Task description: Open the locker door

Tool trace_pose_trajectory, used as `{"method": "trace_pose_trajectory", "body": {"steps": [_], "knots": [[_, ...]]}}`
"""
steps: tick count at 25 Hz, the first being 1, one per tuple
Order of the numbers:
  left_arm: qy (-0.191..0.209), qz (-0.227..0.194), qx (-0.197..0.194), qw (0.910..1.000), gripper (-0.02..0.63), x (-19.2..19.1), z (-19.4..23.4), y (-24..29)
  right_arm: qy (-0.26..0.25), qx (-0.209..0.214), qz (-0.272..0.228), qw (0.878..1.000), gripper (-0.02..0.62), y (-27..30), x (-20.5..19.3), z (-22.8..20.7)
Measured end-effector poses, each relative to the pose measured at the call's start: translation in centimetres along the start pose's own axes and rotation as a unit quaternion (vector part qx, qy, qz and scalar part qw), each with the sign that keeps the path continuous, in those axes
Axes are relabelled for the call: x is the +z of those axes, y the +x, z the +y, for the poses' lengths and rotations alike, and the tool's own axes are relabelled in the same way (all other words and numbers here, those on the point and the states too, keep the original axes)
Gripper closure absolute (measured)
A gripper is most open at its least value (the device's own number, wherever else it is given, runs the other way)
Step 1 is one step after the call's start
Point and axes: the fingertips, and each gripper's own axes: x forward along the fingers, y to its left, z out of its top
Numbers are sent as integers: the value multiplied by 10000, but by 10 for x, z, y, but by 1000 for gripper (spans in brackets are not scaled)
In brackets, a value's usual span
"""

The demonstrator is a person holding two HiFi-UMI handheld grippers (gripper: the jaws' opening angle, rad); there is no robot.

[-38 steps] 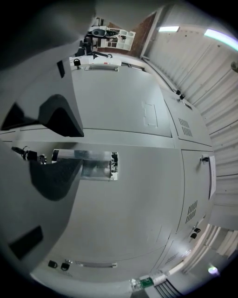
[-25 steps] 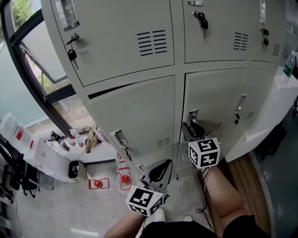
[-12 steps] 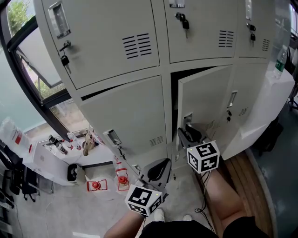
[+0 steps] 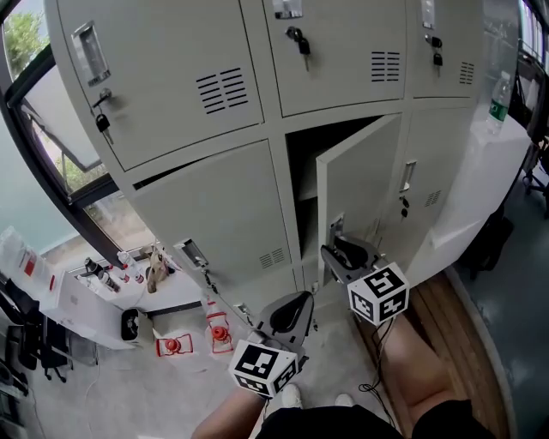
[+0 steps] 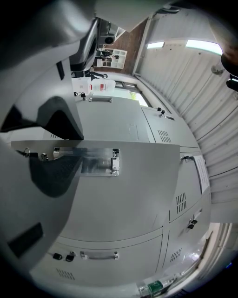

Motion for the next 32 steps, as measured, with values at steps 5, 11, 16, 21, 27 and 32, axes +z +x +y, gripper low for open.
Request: {"method": "trace_pose_trajectory", "body": {"steps": [5, 11, 16, 21, 27, 32], "knots": [[-1, 11, -77, 10000, 589, -2, -16, 8, -37, 169, 5, 9998, 433, -20, -2, -1], [-6, 19, -107, 9999, 589, -5, -35, 15, -82, 345, -1, 9994, 430, -47, -5, -4], [1, 17, -119, 9999, 589, -7, -54, 22, -113, 438, -19, 9990, 426, -70, -7, -10], [17, 0, -148, 9999, 589, -8, -73, 30, -180, 525, -23, 9985, 420, -93, -10, -20], [23, -10, -198, 9998, 589, -11, -92, 40, -297, 425, -37, 9986, 416, -120, -13, -32], [-10, -34, -257, 9997, 589, -13, -107, 50, -526, 179, -15, 9985, 423, -143, -15, -44]]}}
